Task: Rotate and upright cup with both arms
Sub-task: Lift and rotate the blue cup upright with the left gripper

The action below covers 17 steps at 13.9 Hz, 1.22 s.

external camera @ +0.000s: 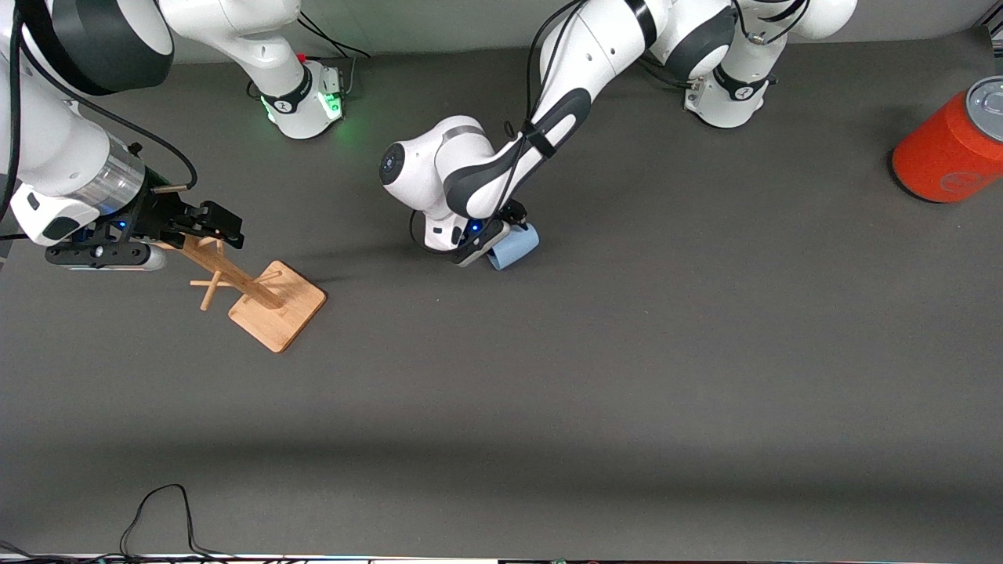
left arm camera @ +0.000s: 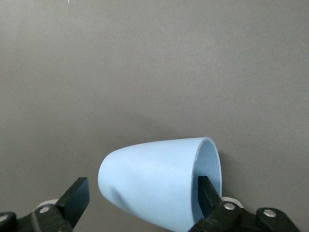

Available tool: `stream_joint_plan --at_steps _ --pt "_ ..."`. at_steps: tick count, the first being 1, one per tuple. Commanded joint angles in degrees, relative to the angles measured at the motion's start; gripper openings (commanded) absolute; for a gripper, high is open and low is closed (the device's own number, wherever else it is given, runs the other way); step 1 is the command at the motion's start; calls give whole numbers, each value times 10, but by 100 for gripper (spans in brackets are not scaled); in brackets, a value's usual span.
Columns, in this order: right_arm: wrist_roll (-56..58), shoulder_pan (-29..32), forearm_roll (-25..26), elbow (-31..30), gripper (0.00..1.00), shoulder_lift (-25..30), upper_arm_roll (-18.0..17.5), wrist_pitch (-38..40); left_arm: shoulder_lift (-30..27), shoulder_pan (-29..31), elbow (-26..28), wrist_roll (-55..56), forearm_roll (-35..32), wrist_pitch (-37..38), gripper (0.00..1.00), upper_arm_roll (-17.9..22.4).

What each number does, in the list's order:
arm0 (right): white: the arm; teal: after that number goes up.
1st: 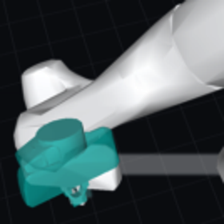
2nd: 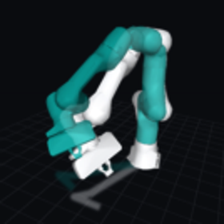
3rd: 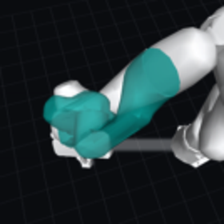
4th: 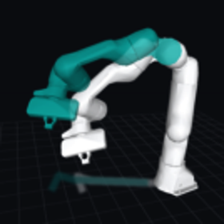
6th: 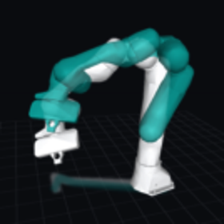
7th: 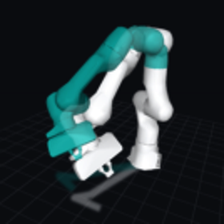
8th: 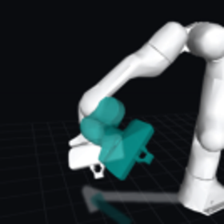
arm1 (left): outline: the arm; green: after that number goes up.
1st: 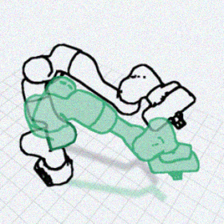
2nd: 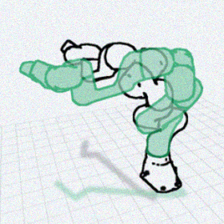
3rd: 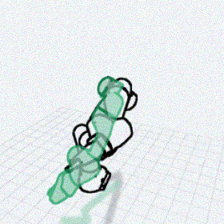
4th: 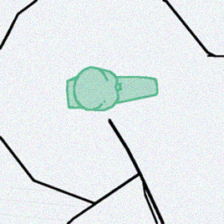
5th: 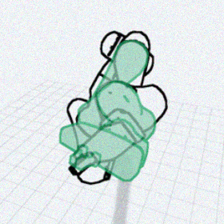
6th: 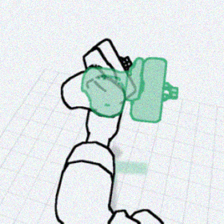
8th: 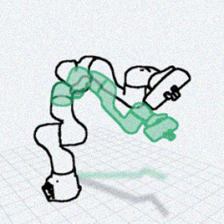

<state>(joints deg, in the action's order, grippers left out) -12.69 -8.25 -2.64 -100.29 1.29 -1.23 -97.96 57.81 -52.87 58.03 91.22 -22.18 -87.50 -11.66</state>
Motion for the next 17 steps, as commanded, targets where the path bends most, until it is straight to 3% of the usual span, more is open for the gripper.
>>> stream_joint_plan --at_steps 1,2,3,8,11,17 --pt "4 -12 8 4 100 7 3 -5 -3 -5 0 5 10 13 100 4" --pt "4 -13 9 4 100 10 3 -5 -3 -5 0 5 10 13 96 4" --pt "4 -13 9 4 100 9 2 -5 -4 -4 0 5 11 13 84 4" --pt "2 -18 9 4 100 12 3 -5 -8 -4 -1 6 28 26 15 4" --pt "2 -18 9 4 100 11 3 -7 -9 -4 -1 5 28 38 0 4" --pt "2 -18 10 4 100 7 3 -18 -13 -4 -1 1 27 42 0 3"
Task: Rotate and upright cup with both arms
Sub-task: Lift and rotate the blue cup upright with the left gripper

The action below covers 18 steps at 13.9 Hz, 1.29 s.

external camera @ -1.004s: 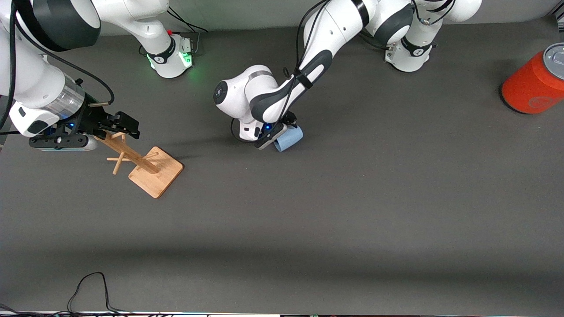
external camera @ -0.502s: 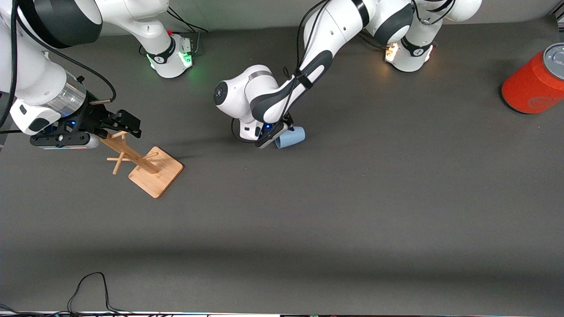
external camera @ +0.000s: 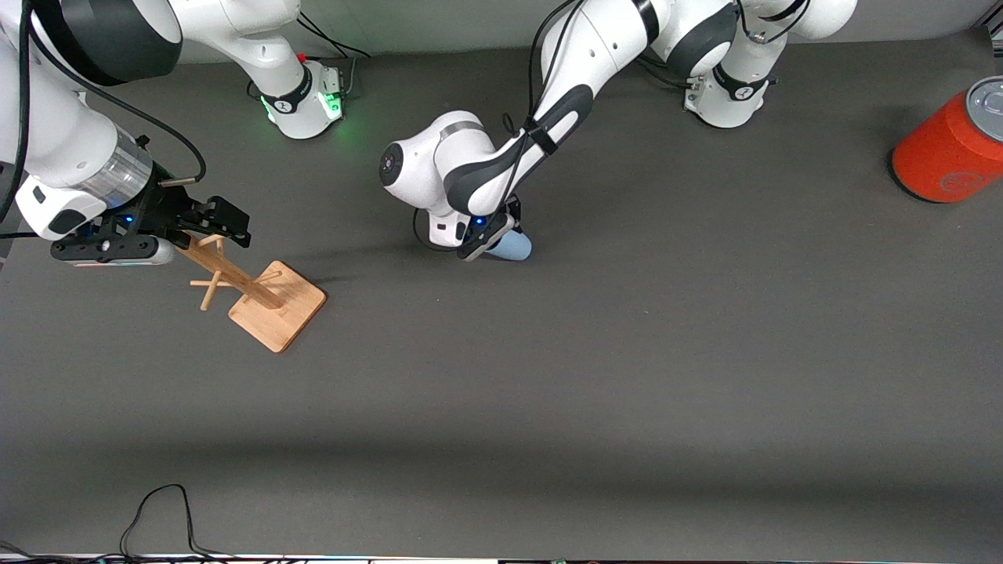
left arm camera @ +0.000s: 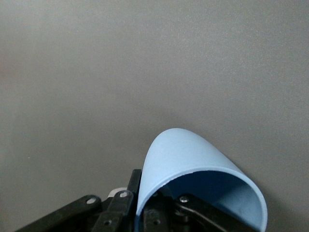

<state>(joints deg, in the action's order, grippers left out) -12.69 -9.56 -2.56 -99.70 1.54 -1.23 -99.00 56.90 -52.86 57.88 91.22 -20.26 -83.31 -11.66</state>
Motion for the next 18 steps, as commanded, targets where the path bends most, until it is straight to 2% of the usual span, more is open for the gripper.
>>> stream_joint_plan --at_steps 1,3,8,10,14,16,18 --pt "2 -5 8 -2 100 6 3 -8 -6 -2 -1 -1 7 2 0 3" --pt "1 -5 8 -2 100 6 3 -8 -30 16 -4 -23 19 7 0 -2" --pt "1 -5 8 -2 100 4 3 -8 -173 95 12 -127 126 38 0 -1" --pt "1 -5 8 -1 100 2 3 -10 -272 142 99 -175 165 9 0 -2" --pt "1 -5 8 -1 100 1 3 -13 -477 223 329 -301 234 -99 0 0" --pt "1 -5 8 -1 100 1 3 -13 -539 247 442 -367 251 -175 0 1" --pt "1 -5 8 -1 100 1 3 -13 -568 255 536 -404 263 -275 0 2"
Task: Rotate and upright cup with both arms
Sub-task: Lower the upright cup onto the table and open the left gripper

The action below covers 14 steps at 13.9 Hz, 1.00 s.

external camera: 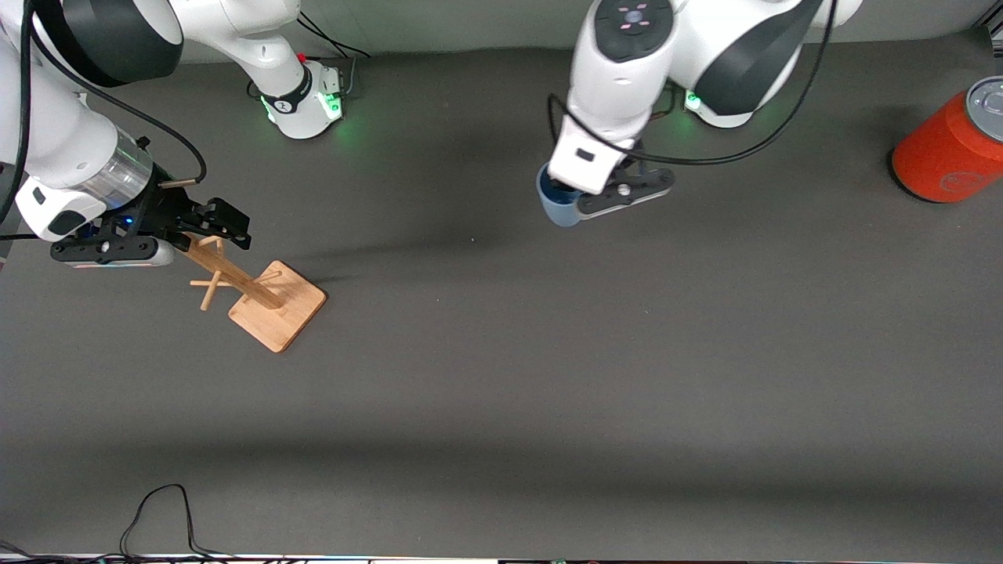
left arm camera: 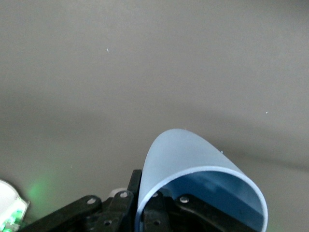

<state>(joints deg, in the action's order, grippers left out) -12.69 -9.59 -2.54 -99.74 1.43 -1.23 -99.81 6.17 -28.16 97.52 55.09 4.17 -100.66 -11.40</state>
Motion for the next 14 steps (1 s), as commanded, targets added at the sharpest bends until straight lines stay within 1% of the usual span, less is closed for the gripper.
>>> stream_joint_plan --at_steps 1,3,4,5,8,10,12,14 --pt "1 -4 8 -1 100 1 3 -5 -61 6 182 -52 19 -158 0 0" --pt "1 -4 8 -1 100 2 2 -5 -48 -4 263 -70 18 -290 0 -4" --pt "1 -4 8 -1 100 2 3 -5 -38 -13 294 -88 18 -338 0 -4" --pt "1 -4 8 -1 100 1 3 -5 -17 -21 305 -102 18 -365 0 -4" --pt "1 -5 8 0 100 -1 2 -13 73 -24 299 -106 15 -436 0 -4" --pt "0 -5 8 0 100 -3 2 -15 112 -24 277 -106 14 -441 0 -4" --pt "0 -7 8 1 100 -3 2 -15 136 -24 264 -105 14 -438 0 -4" --pt "-4 -7 8 1 100 -2 2 -14 148 -23 260 -104 15 -437 0 -4"
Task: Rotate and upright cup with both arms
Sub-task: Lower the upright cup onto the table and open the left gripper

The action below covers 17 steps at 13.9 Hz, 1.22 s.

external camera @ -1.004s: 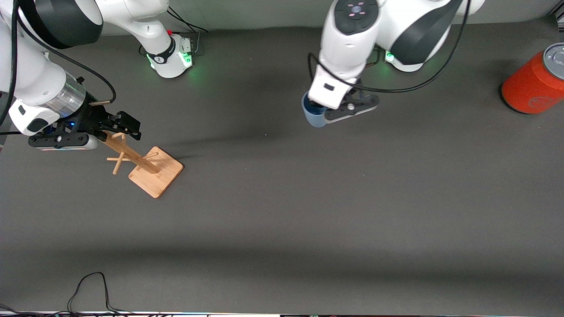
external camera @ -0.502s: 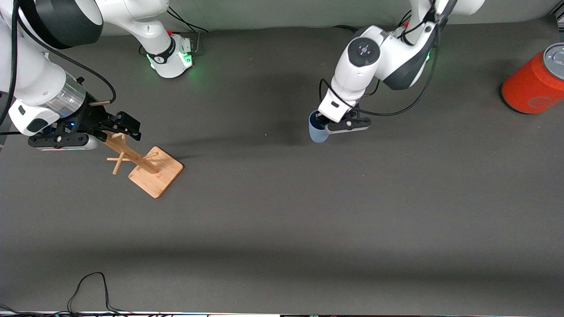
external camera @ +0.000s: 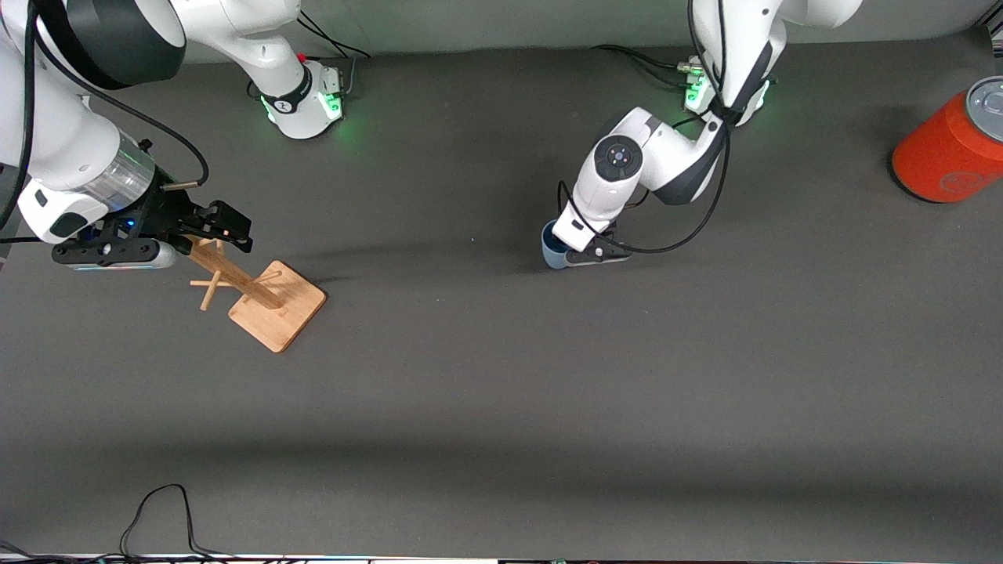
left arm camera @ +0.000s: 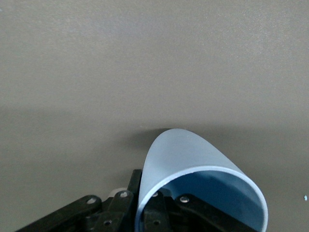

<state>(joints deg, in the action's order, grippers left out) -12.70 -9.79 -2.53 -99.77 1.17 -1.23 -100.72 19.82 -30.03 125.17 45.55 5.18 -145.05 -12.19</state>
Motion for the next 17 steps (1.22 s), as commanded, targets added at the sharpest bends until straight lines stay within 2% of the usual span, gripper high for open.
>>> stream_joint_plan --at_steps 1,3,4,5,6,7,8,10,17 --pt "-5 -5 8 1 100 1 2 -5 14 -5 -18 -10 4 6 0 4" --pt "-5 -5 8 1 100 1 2 -5 20 -5 -19 -11 4 6 2 4" --pt "-5 -6 8 1 100 1 2 -5 21 -5 -19 -11 4 7 10 4" --pt "-5 -5 8 1 100 1 2 -5 22 -5 -19 -12 3 7 24 4" --pt "-5 -5 7 2 100 1 2 -5 23 -6 -20 -12 0 7 73 4" --pt "-5 -5 7 4 100 0 2 -5 24 -6 -20 -12 0 7 94 4" --pt "-6 -6 7 4 100 0 2 -5 23 -6 -23 -12 0 9 100 4" --pt "-14 -6 7 5 100 -2 2 -6 17 -6 -34 -9 0 34 100 4" --pt "-22 -7 7 8 100 -3 1 -6 -39 23 -167 -12 21 321 100 3"
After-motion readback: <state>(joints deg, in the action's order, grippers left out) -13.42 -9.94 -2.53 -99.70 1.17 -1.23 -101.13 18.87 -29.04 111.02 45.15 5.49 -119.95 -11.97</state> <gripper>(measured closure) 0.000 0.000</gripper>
